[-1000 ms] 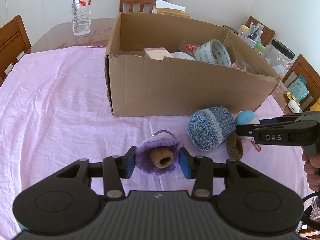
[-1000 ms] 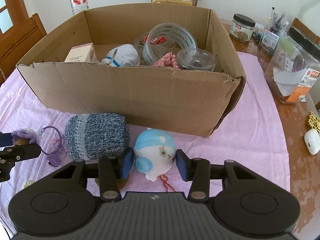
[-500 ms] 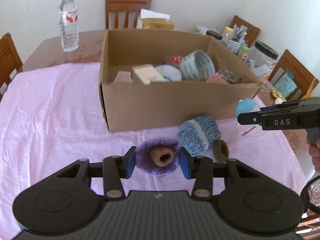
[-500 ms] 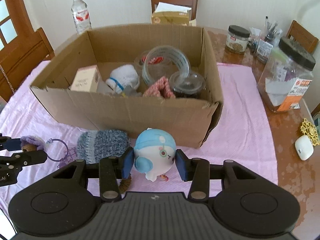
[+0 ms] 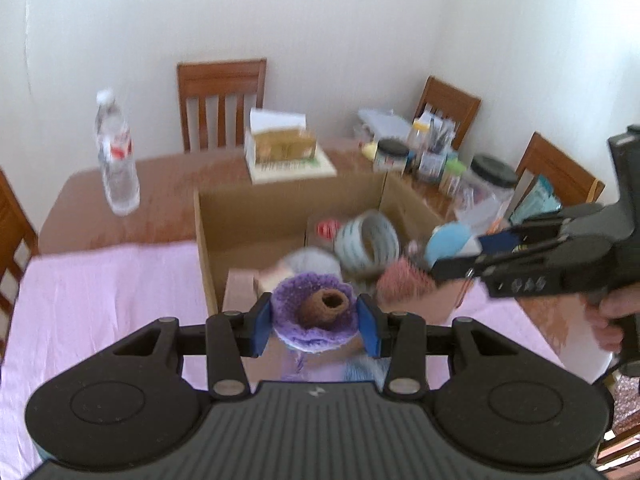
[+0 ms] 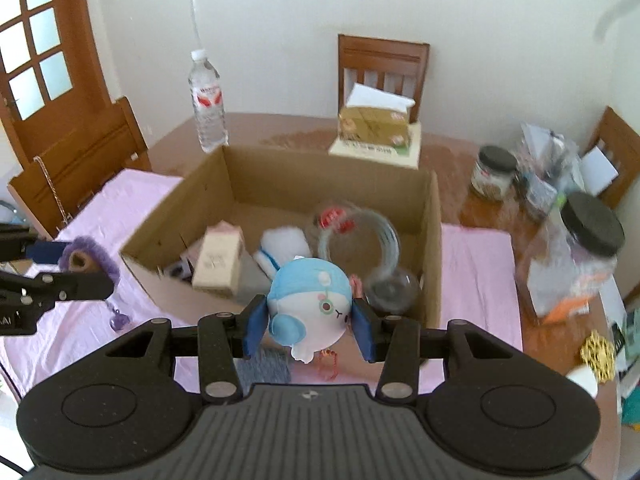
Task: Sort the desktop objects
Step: 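Carry both items into the box and open the left tool while the right releases the ball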
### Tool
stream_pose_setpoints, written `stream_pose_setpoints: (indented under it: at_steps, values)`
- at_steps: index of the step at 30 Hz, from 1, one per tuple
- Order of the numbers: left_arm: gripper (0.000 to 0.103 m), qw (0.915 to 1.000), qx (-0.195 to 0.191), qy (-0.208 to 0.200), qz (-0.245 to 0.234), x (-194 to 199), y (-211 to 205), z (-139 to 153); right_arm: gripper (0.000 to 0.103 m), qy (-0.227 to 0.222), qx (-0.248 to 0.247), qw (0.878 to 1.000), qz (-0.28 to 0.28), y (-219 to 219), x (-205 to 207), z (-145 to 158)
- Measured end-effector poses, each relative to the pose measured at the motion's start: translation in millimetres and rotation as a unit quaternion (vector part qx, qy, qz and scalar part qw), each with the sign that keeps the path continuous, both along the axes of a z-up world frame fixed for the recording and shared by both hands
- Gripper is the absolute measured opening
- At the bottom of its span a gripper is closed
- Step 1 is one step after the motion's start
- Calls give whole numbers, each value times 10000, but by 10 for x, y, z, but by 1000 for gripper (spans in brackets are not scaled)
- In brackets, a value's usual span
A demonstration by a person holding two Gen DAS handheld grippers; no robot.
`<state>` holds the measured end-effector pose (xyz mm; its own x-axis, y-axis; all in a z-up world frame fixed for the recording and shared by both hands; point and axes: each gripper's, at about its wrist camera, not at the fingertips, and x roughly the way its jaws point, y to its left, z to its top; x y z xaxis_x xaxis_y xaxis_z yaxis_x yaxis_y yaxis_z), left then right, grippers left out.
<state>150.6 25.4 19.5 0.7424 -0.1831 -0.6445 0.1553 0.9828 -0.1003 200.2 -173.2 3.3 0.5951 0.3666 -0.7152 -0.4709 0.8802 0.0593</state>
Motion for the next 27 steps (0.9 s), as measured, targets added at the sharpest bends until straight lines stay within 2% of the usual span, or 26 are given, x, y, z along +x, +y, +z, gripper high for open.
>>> stream_pose_setpoints:
  at_steps: [7,13,18,20,21,24,27]
  values:
    - [43,9997,97,-213,-38,430,28,60,51,43,-9,9999,104,206,319,-6]
    - [45,9996,263,-66,-26,739,16,-93,51,578,276,9979,-4,218,550,-115]
    - [47,9994,348,11,-13,784,26,-189,61,931,444,9947,-50,222,630,-166]
    - [48,9995,329,6,9,765,41,-189,77,950,488,9942,-110,224,644,-164]
    - [49,9995,302,11,17,761,52,-186,80,982,542,9936,-121,217,651,-158]
    - [49,9997,247,43,57,728,81,-175,81,1081,648,9919,-125,223,666,-144]
    - [54,9998,121,95,90,693,121,-152,82,1085,578,9923,-112,263,645,-137]
